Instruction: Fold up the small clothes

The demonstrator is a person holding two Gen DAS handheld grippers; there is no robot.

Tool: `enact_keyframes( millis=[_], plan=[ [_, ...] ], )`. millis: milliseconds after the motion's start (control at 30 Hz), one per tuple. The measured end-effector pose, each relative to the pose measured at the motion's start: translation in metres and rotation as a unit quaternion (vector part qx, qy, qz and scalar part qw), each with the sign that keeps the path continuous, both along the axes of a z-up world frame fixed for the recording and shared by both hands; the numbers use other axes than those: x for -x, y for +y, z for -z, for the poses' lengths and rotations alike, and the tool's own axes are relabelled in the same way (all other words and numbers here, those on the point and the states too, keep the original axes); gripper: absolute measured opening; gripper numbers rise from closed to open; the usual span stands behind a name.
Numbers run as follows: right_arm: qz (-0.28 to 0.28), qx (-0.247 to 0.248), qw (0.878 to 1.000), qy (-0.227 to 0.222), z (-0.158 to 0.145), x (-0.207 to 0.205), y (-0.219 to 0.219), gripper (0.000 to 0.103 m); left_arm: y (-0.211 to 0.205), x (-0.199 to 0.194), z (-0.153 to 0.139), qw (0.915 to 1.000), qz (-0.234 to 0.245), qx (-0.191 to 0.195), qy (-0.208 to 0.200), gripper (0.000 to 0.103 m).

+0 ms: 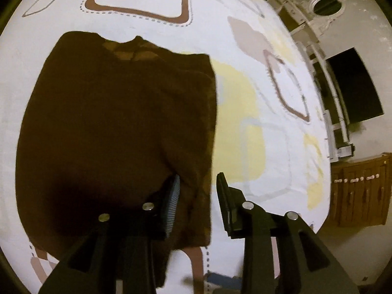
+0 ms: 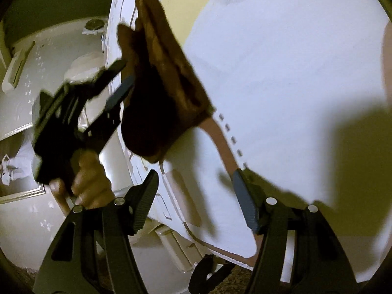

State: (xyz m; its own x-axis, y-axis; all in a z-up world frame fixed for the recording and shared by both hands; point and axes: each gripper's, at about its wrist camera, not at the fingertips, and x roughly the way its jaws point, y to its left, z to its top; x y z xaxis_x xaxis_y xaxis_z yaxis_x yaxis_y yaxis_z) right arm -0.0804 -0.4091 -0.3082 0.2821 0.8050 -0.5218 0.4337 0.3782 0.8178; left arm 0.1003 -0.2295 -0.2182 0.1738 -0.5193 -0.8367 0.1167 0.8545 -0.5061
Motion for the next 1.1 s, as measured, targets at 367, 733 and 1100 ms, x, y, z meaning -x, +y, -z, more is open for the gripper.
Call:
enact_keyframes(
  millis=[367, 733, 1100],
  plan=[
    [0.016, 0.006, 0.999, -0.048, -0.031, -0.031, -0.026, 0.063, 0.125, 0.096, 0.031, 0.9376, -0.285, 0.18, 0.086, 0.046],
    [0.005, -0.012, 0.999, -0.051, -0.029, -0.048, -0.014, 0.063, 0.108, 0.121, 0.065, 0.8726, -0.375, 0.274, 0.153, 0.055],
    [0.008, -0.019, 0.998, -0.055, -0.034, -0.051, -0.019, 0.063, 0.097, 0.117, 0.066, 0.848, -0.405, 0.297, 0.169, 0.055]
  ],
)
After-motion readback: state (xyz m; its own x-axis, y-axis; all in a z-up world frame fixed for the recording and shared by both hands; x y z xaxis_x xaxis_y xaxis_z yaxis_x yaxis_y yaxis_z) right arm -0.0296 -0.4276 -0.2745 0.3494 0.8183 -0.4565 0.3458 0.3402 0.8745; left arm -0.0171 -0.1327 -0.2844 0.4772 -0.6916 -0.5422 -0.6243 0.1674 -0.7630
